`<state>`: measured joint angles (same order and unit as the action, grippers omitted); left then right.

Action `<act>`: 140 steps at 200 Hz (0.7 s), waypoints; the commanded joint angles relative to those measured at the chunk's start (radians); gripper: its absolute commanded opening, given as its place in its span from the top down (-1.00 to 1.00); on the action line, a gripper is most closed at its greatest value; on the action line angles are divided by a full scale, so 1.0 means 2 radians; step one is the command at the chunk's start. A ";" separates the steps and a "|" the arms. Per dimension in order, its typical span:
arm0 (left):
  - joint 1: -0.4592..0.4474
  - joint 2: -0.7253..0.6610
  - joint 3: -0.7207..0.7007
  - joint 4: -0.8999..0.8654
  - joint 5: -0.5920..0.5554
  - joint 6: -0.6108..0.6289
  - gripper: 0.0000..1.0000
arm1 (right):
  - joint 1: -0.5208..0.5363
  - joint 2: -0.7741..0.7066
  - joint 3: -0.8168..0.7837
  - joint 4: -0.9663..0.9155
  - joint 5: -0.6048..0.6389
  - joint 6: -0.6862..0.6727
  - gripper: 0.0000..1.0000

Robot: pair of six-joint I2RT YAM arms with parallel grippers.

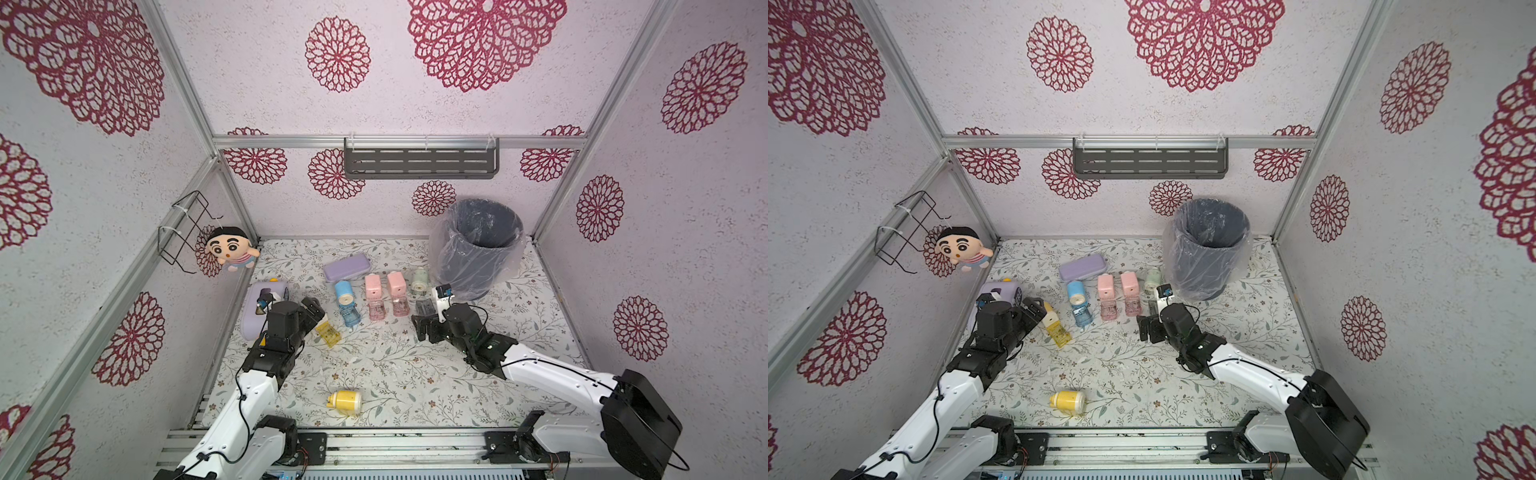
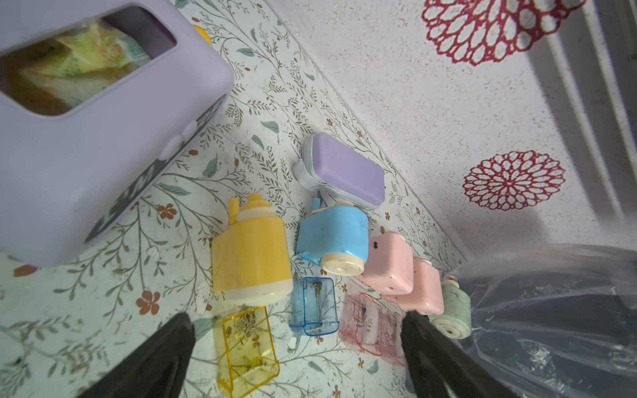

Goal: Take out the pencil sharpener tray and clean the shavings
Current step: Place the container at the center of the board, then pick up the pencil sharpener from the center of the board.

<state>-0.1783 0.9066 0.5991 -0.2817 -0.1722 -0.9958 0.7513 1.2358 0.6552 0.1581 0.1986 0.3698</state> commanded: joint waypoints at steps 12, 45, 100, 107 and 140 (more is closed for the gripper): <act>-0.040 0.011 0.079 -0.206 -0.051 -0.130 -0.95 | -0.031 -0.023 -0.033 0.036 -0.018 0.018 -0.98; -0.108 0.046 0.166 -0.415 -0.090 -0.270 -0.96 | -0.051 -0.031 -0.076 0.075 -0.018 0.033 -0.98; -0.216 0.115 0.243 -0.626 -0.045 -0.433 -0.99 | -0.054 -0.051 -0.093 0.086 0.000 0.040 -0.97; -0.231 0.114 0.238 -0.619 -0.035 -0.451 -0.99 | -0.054 -0.053 -0.096 0.088 0.003 0.039 -0.98; -0.286 0.119 0.200 -0.558 0.023 -0.513 -1.00 | -0.057 -0.054 -0.101 0.092 0.009 0.039 -0.98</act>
<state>-0.6888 1.1336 1.0428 -1.4101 -0.2287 -1.8305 0.6468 1.1435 0.4591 0.3042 0.1879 0.4320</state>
